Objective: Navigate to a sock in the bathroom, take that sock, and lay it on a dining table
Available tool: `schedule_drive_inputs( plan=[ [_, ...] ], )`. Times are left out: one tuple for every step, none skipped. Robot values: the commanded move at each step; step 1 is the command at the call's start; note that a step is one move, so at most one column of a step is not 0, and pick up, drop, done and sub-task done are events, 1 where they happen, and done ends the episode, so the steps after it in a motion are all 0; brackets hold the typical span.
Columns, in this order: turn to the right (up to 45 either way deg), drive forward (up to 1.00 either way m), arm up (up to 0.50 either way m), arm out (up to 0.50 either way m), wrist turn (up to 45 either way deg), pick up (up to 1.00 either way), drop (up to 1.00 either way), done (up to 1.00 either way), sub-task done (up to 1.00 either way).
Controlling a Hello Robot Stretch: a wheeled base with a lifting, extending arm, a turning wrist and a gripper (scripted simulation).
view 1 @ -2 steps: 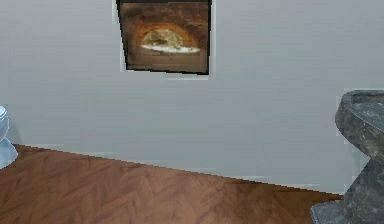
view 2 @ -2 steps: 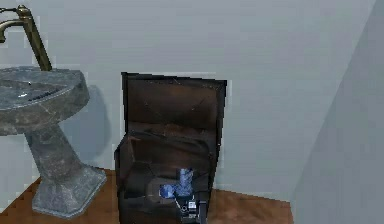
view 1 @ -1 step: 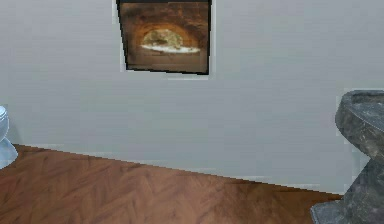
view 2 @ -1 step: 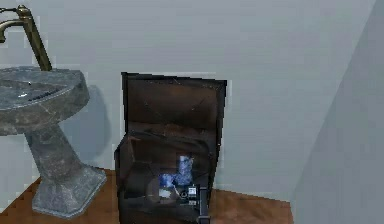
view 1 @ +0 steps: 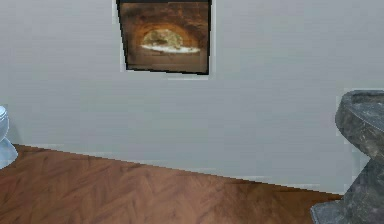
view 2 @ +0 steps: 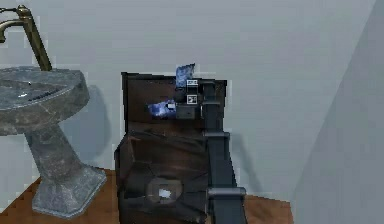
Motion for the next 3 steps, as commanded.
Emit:
schedule_drive_inputs(
  plan=[
    [0.0,0.00,0.12,0.00,0.0,0.00,0.00,0.00,0.00],
    [0.0,0.00,0.00,0.00,-45.0,0.00,0.00,0.00,0.00],
    [0.0,0.00,0.00,0.00,-45.0,0.00,0.00,0.00,0.00]
  ],
)
